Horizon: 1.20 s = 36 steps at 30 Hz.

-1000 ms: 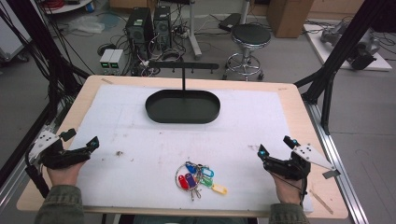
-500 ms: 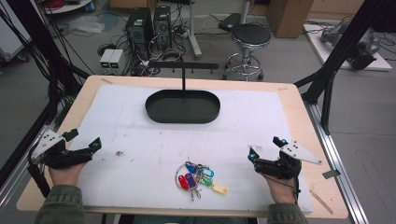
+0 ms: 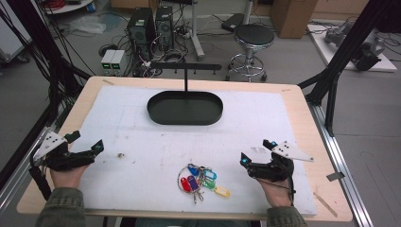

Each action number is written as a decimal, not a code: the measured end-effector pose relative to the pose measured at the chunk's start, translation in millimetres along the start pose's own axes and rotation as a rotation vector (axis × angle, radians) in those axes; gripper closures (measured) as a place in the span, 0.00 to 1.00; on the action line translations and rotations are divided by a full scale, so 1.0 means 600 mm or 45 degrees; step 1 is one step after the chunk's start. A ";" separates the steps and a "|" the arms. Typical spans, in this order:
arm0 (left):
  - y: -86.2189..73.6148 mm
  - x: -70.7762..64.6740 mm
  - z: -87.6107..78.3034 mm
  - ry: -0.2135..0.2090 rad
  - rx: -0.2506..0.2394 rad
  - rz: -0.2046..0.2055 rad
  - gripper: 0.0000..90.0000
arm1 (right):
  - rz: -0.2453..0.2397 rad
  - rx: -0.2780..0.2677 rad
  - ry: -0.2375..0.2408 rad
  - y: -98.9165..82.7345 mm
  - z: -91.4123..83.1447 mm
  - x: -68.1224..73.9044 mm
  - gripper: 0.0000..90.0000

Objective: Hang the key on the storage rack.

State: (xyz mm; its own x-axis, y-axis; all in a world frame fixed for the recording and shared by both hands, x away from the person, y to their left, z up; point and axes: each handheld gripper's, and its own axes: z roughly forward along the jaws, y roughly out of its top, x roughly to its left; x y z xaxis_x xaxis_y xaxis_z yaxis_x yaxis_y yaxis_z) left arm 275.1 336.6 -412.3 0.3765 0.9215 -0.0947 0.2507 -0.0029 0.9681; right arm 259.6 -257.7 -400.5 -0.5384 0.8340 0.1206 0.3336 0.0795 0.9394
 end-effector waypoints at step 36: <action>0.000 0.001 0.002 -0.016 0.013 -0.031 0.02 | -0.128 0.185 0.216 -0.008 0.058 0.075 0.00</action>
State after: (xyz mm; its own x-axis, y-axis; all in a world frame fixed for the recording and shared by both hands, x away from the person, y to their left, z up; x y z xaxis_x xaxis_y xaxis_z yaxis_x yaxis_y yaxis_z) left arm 276.3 336.9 -412.9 0.3815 0.9164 -0.1213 0.2687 0.0156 0.9631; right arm 260.6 -201.4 -410.5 -0.6924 0.7156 0.0927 0.3734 0.2454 0.8946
